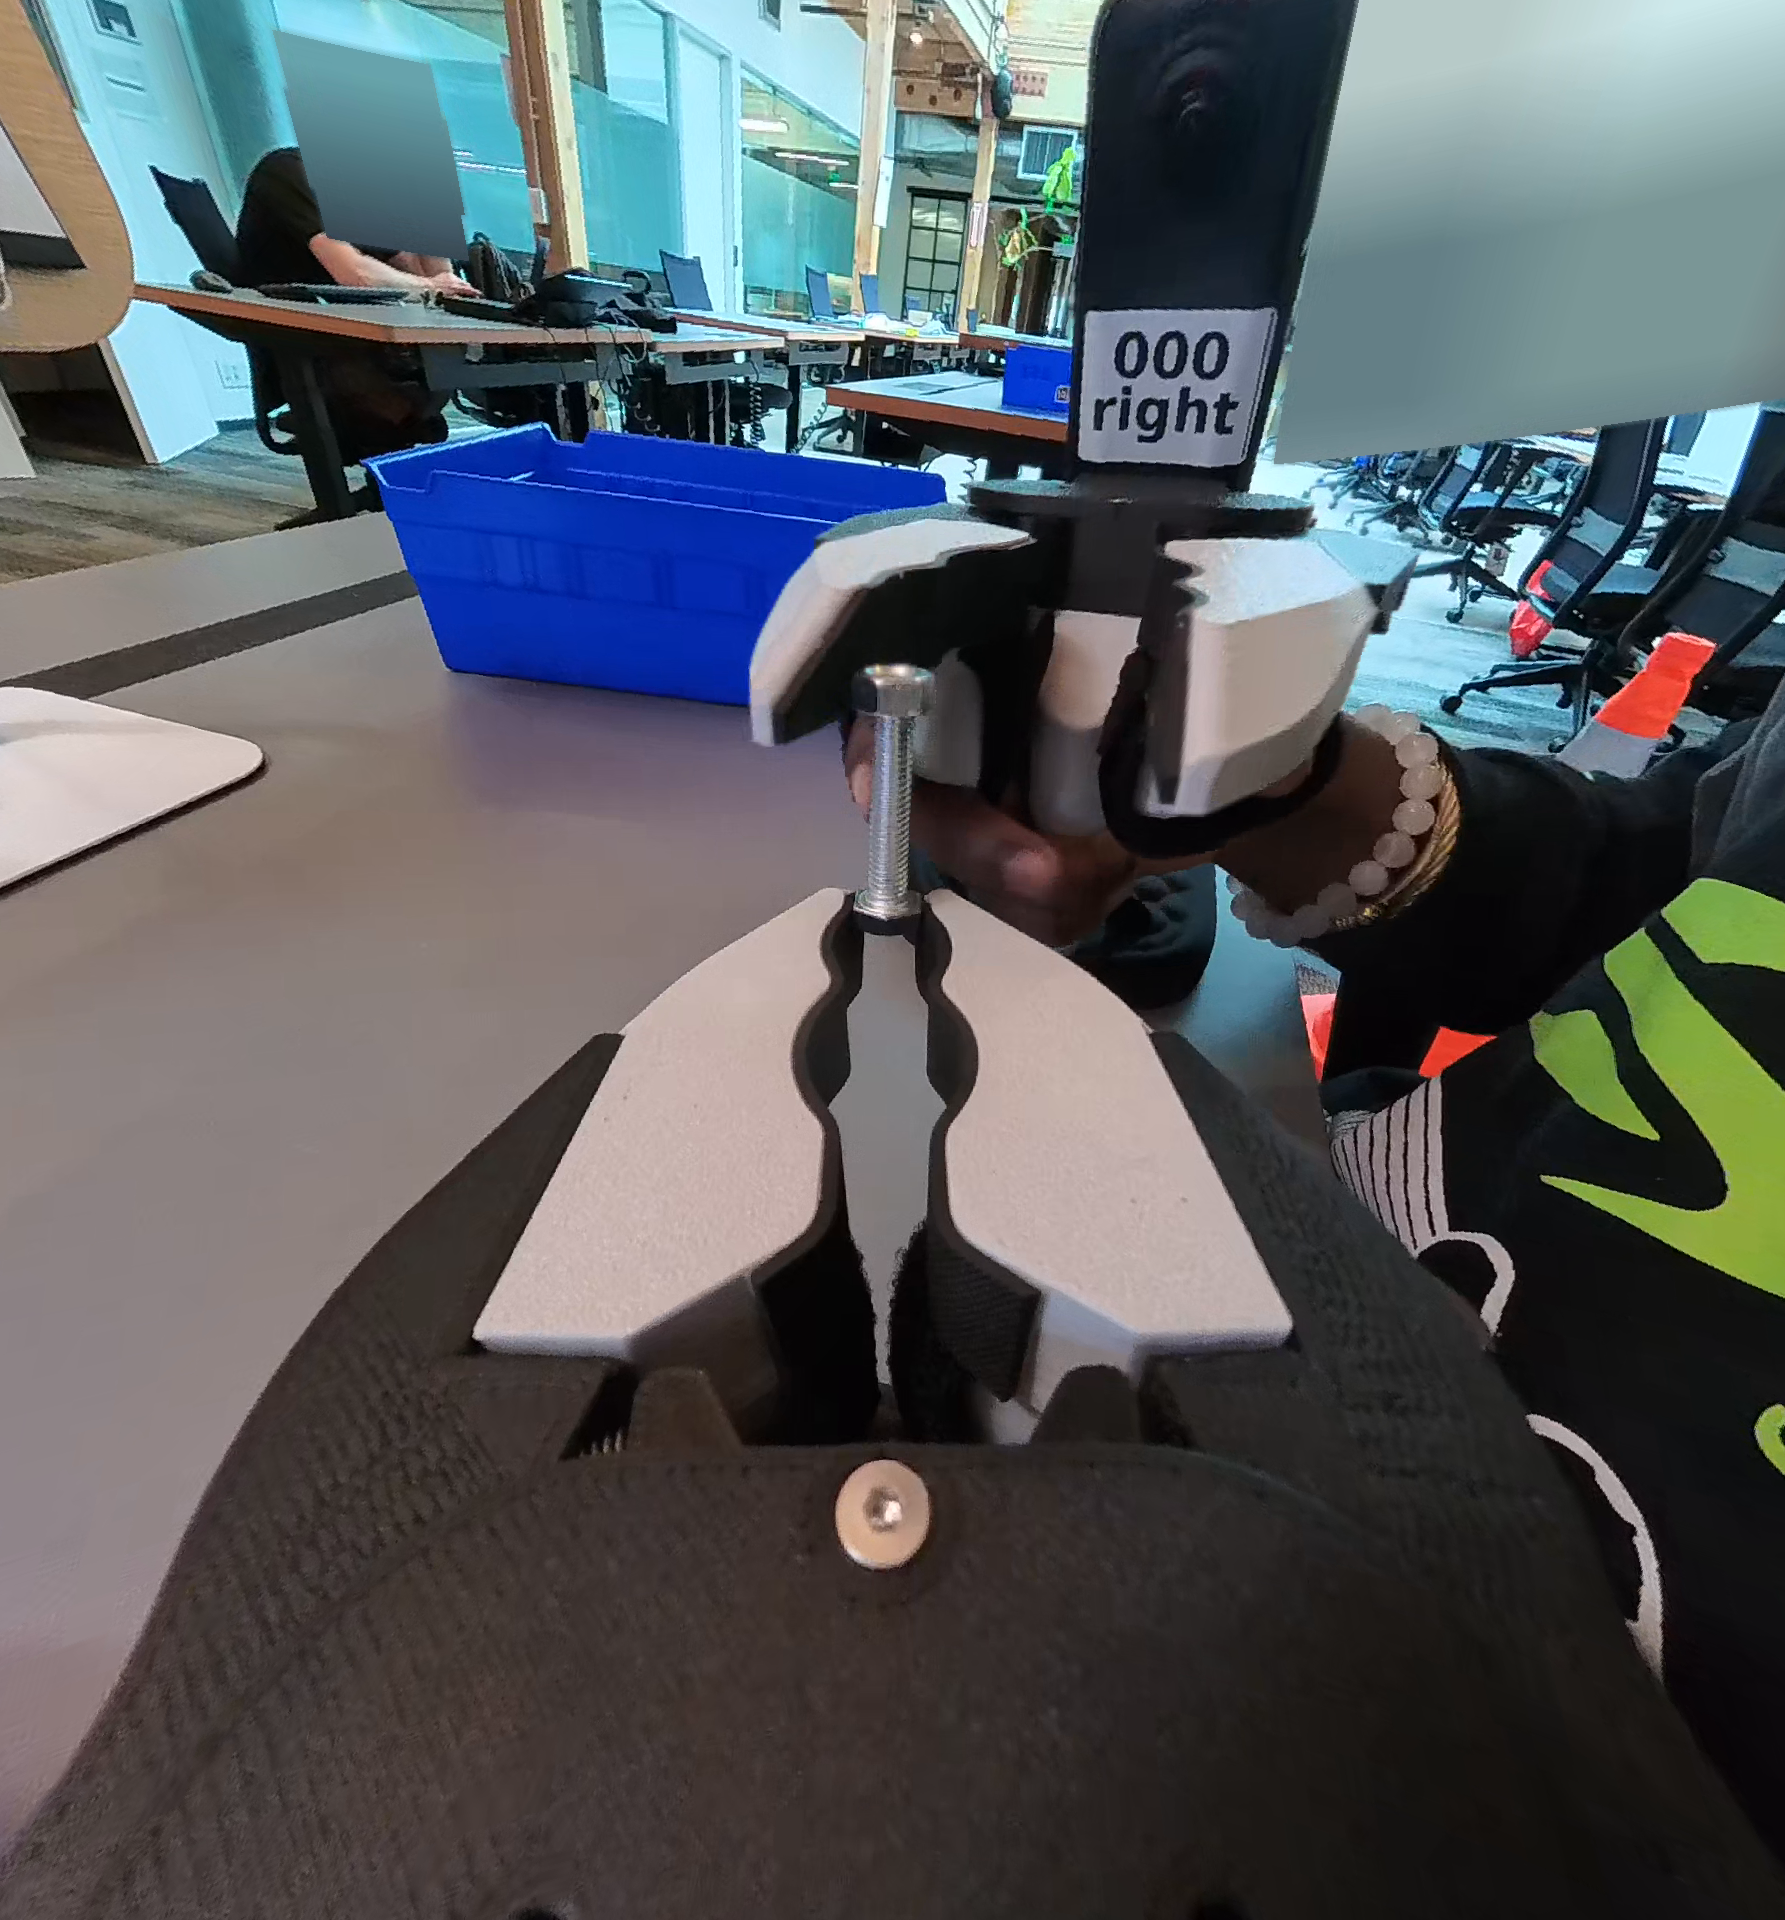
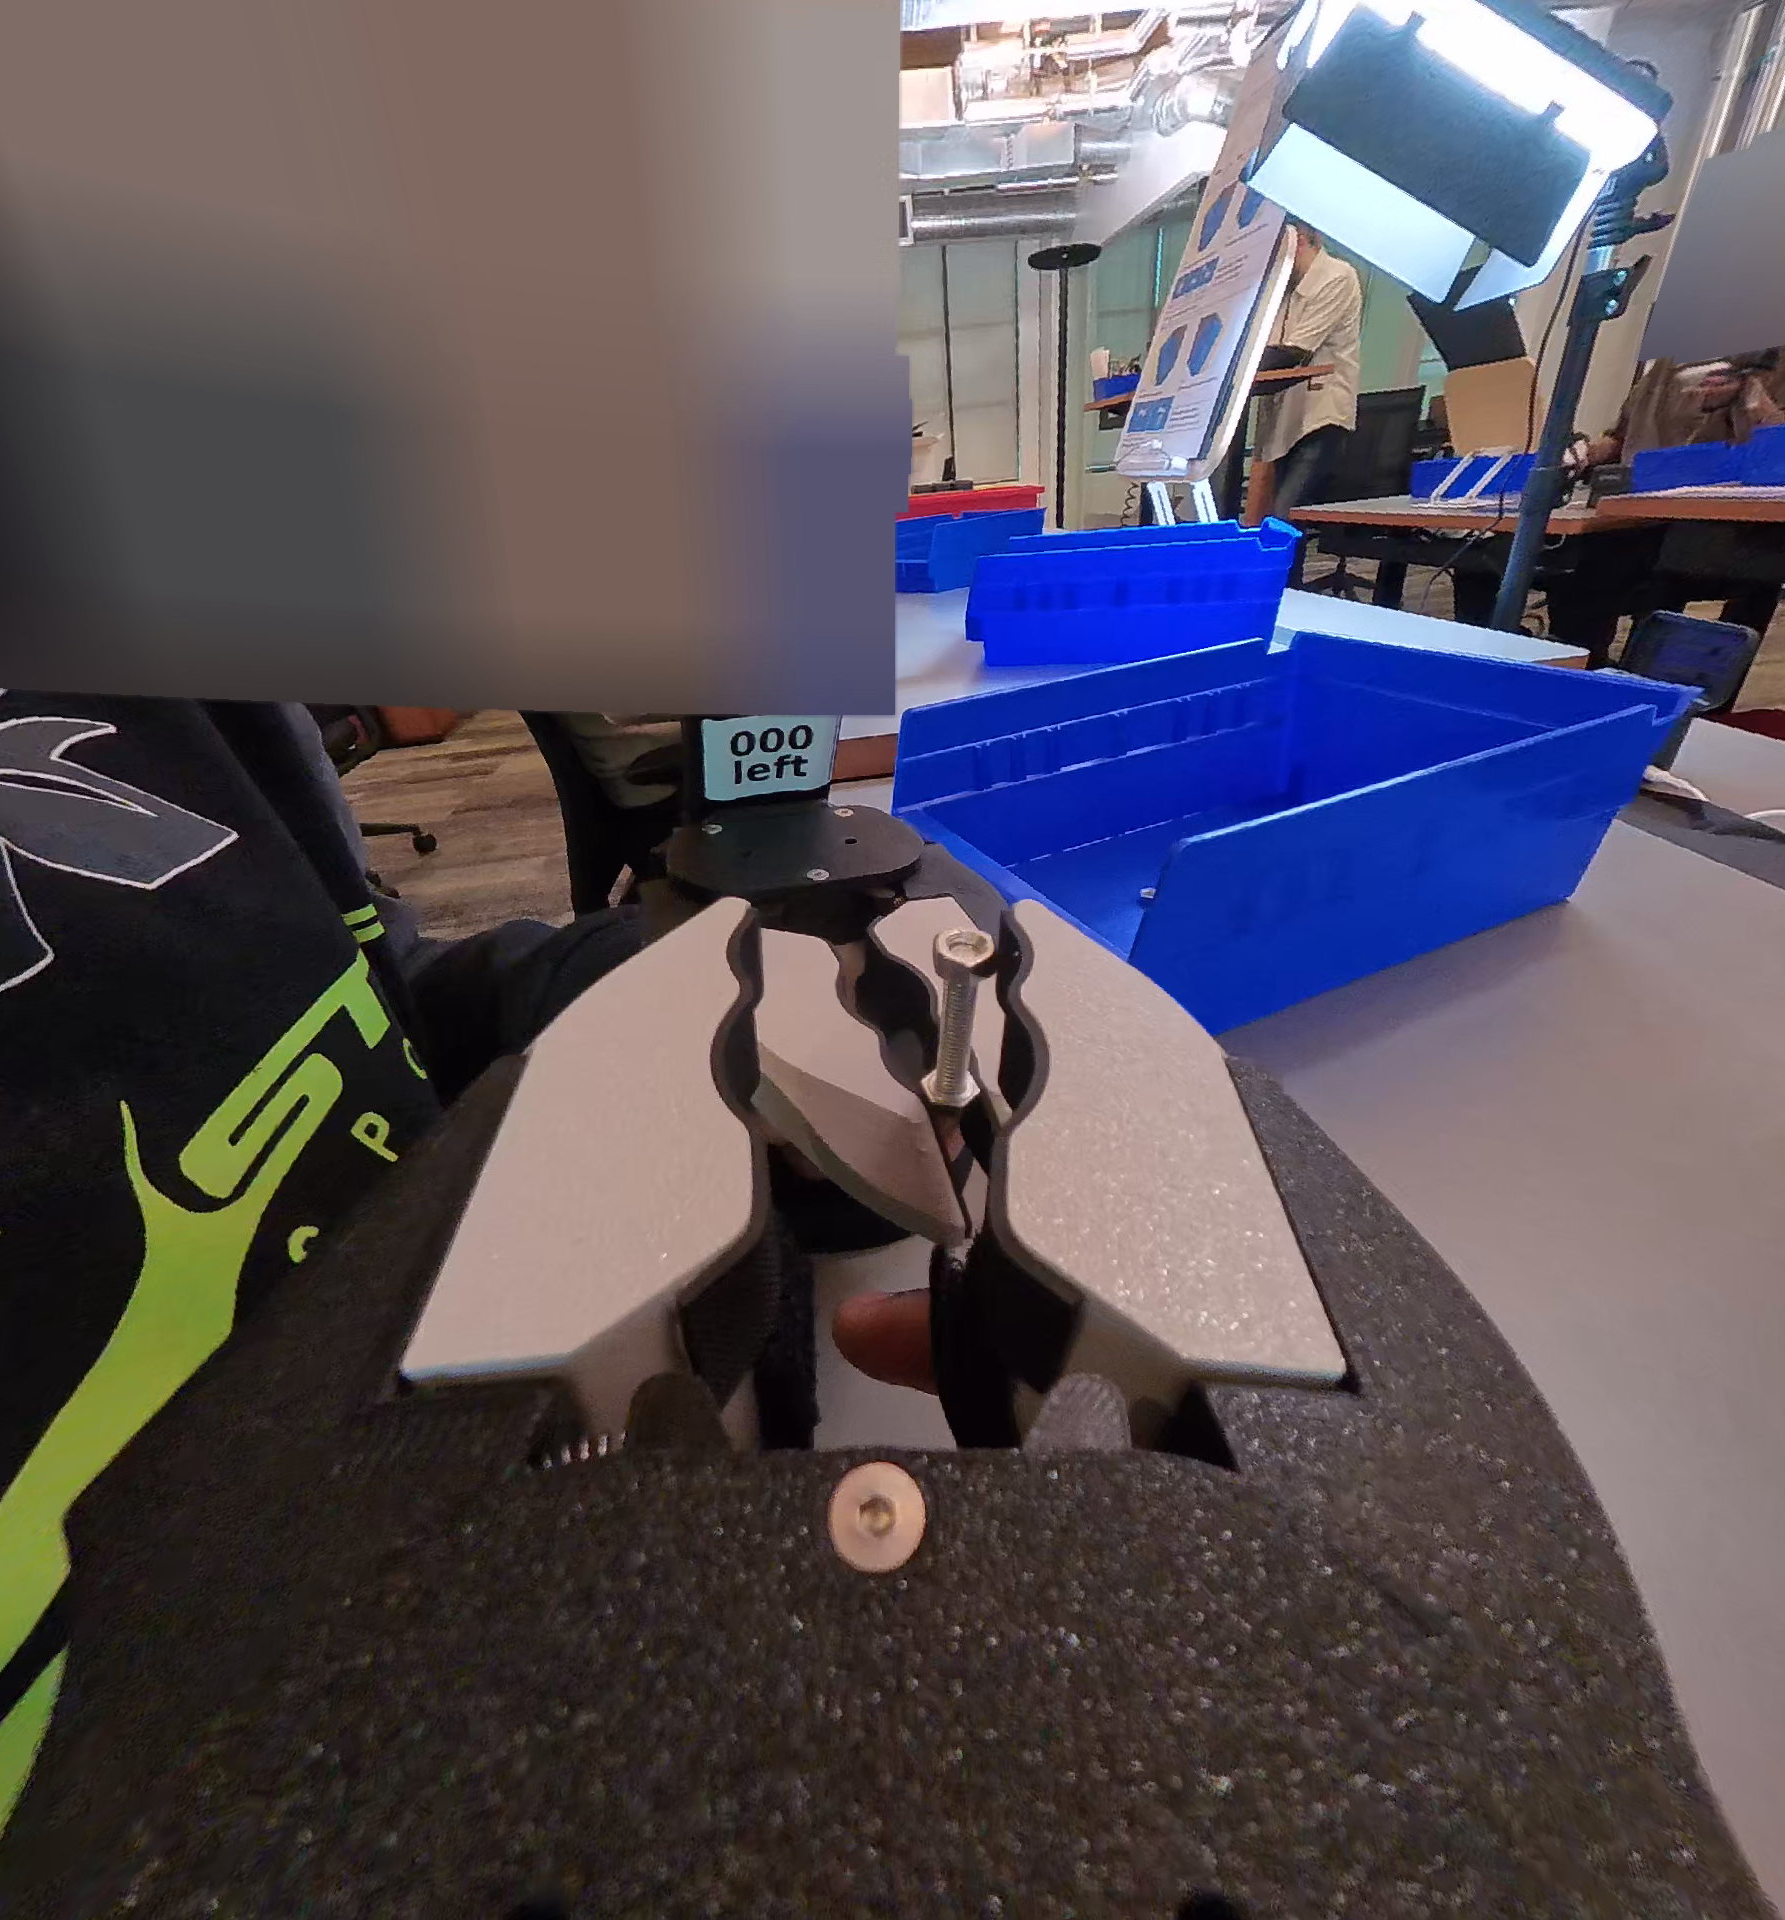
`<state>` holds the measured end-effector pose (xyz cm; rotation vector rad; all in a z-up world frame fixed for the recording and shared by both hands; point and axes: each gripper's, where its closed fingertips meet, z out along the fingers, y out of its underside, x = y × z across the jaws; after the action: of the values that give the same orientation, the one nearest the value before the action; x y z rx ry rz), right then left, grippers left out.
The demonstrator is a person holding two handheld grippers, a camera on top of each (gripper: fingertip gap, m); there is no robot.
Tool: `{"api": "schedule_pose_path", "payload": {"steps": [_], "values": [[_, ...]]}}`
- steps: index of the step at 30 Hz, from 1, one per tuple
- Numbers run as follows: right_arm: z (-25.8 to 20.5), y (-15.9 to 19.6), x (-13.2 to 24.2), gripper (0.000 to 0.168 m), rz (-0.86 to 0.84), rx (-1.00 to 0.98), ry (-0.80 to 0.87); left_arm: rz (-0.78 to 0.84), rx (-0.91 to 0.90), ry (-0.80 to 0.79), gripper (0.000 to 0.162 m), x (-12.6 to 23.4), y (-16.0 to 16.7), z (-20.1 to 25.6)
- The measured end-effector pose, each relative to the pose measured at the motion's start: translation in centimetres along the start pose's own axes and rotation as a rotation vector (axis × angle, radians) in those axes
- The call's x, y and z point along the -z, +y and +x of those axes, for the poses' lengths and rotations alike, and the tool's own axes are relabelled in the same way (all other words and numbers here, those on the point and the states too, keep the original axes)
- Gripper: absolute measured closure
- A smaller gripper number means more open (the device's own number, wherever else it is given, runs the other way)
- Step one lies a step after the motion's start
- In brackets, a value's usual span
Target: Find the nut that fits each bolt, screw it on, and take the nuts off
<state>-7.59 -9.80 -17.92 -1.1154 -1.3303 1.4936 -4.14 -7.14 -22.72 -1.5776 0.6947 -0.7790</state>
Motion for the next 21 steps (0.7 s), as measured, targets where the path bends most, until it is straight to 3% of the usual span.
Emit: {"api": "schedule_pose_path", "payload": {"steps": [10,21], "values": [[-0.1,-0.2,2.3,0.14,0.034,-0.004,0.054,0.004,0.007,-0.004,0.152,0.0,0.0,-0.1],[0.3,0.0,0.0,0.126,0.018,0.016,0.037,-0.003,-0.001,-0.001,0.152,0.0,0.0,0.0]]}}
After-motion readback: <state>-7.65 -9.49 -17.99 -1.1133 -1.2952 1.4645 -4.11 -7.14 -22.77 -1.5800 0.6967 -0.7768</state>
